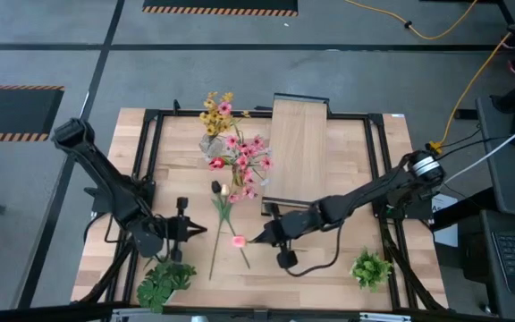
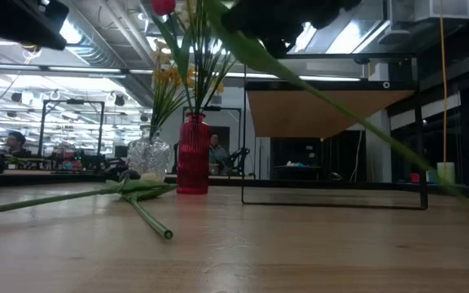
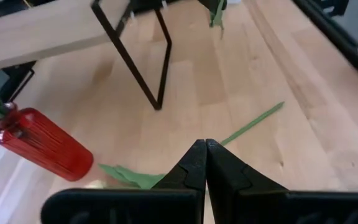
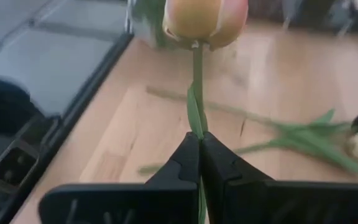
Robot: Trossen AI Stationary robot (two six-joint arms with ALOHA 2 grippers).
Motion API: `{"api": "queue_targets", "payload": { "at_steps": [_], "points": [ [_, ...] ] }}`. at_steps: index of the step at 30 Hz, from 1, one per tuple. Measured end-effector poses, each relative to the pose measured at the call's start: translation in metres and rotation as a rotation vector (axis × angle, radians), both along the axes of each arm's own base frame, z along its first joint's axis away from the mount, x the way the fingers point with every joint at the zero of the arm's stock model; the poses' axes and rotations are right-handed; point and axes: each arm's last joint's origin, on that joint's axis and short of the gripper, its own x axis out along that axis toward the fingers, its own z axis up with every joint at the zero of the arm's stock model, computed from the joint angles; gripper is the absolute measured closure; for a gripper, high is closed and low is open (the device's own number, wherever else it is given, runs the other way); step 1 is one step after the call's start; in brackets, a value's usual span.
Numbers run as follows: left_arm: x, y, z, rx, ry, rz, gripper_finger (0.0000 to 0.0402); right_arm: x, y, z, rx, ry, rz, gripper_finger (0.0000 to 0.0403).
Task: Pick and place flowers into a vace then onto a shelf
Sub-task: Put the pink tulip into the transparent vase
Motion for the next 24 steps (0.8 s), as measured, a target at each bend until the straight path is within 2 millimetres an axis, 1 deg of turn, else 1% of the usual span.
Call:
{"api": "queue_targets", "payload": {
  "at_steps": [4, 6, 9, 10, 12, 14, 18, 21, 24],
  "points": [
    [-0.004, 0.005, 0.010, -0.005, -0.030, -0.015, 0.0400, -0.012, -0.005, -0.003, 0.020, -0.117, 0.013, 0.0403],
    [-0.005, 0.007, 0.014, -0.007, -0.049, -0.022, 0.0399, -0.018, -0.007, -0.007, 0.028, -0.135, 0.012, 0.0403],
    [-0.004, 0.008, 0.017, -0.035, -0.089, -0.022, 0.0399, -0.021, -0.008, -0.009, 0.042, -0.189, 0.014, 0.0403],
    [-0.004, 0.008, 0.016, -0.050, -0.120, -0.030, 0.0400, -0.022, -0.009, -0.009, 0.029, -0.199, 0.021, 0.0403],
    [-0.006, 0.010, 0.007, -0.070, -0.168, -0.055, 0.0400, -0.023, -0.009, -0.011, 0.000, -0.202, 0.033, 0.0403],
    [-0.009, 0.015, -0.005, -0.099, -0.216, -0.059, 0.0399, -0.024, -0.009, -0.014, -0.016, -0.214, 0.042, 0.0403],
    [-0.012, 0.028, -0.018, -0.162, -0.302, -0.070, 0.0400, -0.027, -0.011, -0.014, -0.011, -0.298, 0.048, 0.0403],
    [-0.010, 0.034, -0.019, -0.173, -0.342, -0.083, 0.0400, -0.028, -0.011, -0.015, -0.013, -0.310, 0.049, 0.0403],
    [-0.007, 0.037, -0.018, -0.169, -0.347, -0.079, 0.0399, -0.027, -0.011, -0.013, -0.024, -0.332, 0.054, 0.0403]
  ]
}}
